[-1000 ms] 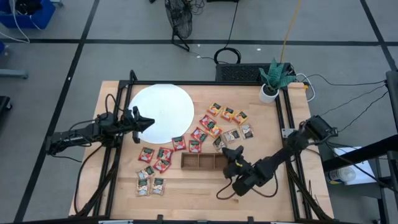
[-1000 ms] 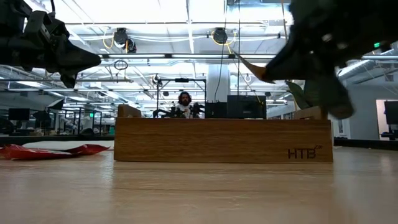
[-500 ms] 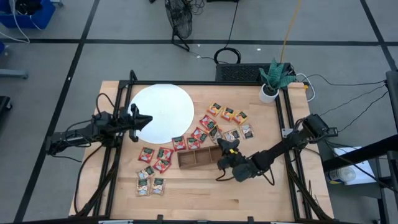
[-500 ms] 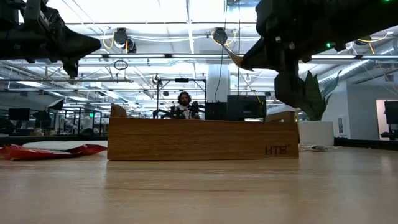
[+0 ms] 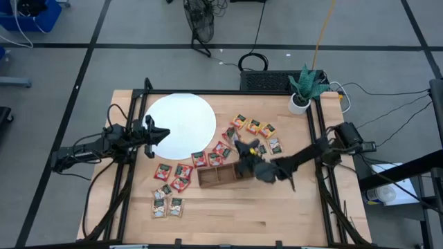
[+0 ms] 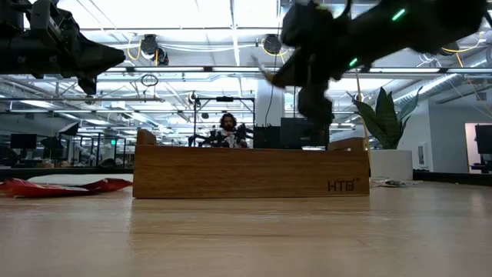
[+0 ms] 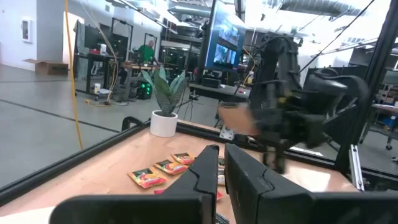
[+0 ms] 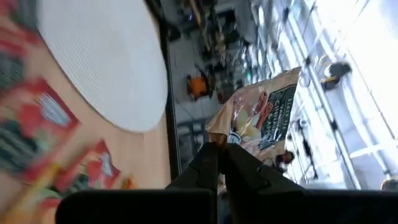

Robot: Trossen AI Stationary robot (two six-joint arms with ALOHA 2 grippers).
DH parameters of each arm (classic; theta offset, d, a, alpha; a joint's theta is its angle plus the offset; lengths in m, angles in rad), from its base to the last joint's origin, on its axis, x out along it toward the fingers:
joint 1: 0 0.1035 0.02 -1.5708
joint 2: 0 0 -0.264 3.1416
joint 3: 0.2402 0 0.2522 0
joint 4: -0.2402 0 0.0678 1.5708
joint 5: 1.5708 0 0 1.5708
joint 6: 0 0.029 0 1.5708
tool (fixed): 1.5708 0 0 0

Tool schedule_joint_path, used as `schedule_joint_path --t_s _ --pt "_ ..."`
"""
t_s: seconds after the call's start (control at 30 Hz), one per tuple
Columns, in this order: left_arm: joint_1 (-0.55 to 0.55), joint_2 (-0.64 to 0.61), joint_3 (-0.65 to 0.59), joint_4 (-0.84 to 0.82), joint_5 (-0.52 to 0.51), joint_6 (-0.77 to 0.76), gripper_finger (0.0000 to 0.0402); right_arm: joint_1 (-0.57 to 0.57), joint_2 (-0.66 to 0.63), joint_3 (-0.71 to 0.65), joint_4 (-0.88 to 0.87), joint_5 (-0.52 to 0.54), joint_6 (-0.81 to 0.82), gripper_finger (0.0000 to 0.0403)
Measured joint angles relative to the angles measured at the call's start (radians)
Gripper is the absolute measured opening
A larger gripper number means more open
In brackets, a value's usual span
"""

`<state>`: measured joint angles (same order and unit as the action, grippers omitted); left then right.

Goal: Pick & Place Tea
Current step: Put the brown tea bag into the middle section of the wooden organizer

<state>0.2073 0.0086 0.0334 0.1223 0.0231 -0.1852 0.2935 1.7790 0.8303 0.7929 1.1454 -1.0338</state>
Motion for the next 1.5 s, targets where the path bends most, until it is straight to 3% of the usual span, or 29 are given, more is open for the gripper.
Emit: schedule_joint_path --t_s 0.13,0.3,0.5,0.9,1.13,1.33,1.5 --pt "0.0 0.0 0.0 -0.008 0.0 0.0 0.0033 -0.107 0.014 0.0 -0.15 -0.122 0.181 0.0003" --pt "0.0 0.0 0.0 -0.04 0.0 -0.001 0.0033 -0.163 0.049 0.0 -0.111 -0.11 0.201 0.0003" --pt "0.0 0.0 0.0 -0.047 0.0 0.0 0.0033 -0.197 0.053 0.0 -0.149 -0.179 0.283 0.0002" --pt "0.0 0.0 0.0 -0.048 0.0 -0.003 0.0033 -0.199 0.053 -0.042 -0.233 -0.205 0.424 0.0001" --pt "0.0 0.0 0.0 -0.048 0.0 -0.003 0.0033 -0.122 0.053 -0.051 -0.205 -0.204 0.446 0.0" --pt "0.0 0.0 0.0 -0.048 0.0 -0.004 0.0033 -0.053 0.05 -0.051 -0.186 -0.126 0.437 0.0" --pt "0.0 0.0 0.0 -0.045 -0.003 -0.098 0.0033 -0.014 0.051 -0.051 -0.105 0.021 0.257 0.0001"
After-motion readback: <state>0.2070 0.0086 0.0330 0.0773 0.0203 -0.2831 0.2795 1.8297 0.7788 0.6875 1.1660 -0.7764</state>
